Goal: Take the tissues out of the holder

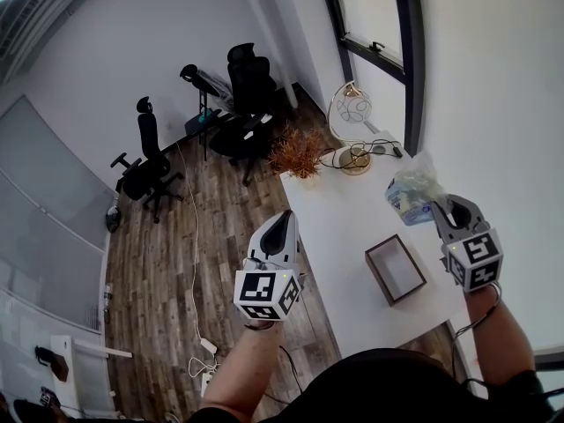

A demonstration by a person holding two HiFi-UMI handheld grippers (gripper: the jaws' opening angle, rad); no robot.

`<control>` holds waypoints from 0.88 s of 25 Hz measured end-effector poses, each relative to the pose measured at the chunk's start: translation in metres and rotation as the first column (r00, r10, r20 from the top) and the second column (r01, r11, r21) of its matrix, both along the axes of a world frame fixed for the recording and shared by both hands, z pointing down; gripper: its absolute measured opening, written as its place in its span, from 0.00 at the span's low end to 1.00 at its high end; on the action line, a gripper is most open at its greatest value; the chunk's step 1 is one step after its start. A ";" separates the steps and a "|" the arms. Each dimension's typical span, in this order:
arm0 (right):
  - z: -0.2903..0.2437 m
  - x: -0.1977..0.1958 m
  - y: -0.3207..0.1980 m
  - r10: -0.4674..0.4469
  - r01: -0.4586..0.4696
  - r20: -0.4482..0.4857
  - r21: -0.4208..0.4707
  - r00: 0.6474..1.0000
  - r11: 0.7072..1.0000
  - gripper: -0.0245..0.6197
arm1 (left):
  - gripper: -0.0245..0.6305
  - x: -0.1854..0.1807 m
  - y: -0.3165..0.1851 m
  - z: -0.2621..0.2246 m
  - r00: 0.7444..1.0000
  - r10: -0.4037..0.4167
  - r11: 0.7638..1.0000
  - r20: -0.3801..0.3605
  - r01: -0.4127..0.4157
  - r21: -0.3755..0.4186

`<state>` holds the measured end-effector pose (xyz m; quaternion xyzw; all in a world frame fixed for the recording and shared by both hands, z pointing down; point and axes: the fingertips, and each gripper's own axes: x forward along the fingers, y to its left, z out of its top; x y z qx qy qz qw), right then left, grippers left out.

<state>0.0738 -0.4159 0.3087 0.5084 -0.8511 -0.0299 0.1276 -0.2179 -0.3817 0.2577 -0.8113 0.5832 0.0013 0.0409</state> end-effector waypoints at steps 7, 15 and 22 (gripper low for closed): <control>-0.001 0.003 0.008 0.009 -0.009 0.006 0.013 1.000 1.000 0.14 | 0.05 0.010 0.007 0.002 1.000 0.018 1.000 0.010 -0.018 -0.004; 0.007 0.012 0.011 0.022 -0.022 0.027 0.005 0.999 1.000 0.14 | 0.05 0.028 0.012 0.012 0.999 0.043 0.999 -0.002 -0.043 -0.016; 0.003 0.015 0.014 0.017 -0.017 0.039 0.015 0.999 1.000 0.14 | 0.05 0.034 0.014 0.008 0.999 0.048 0.999 -0.012 -0.048 -0.008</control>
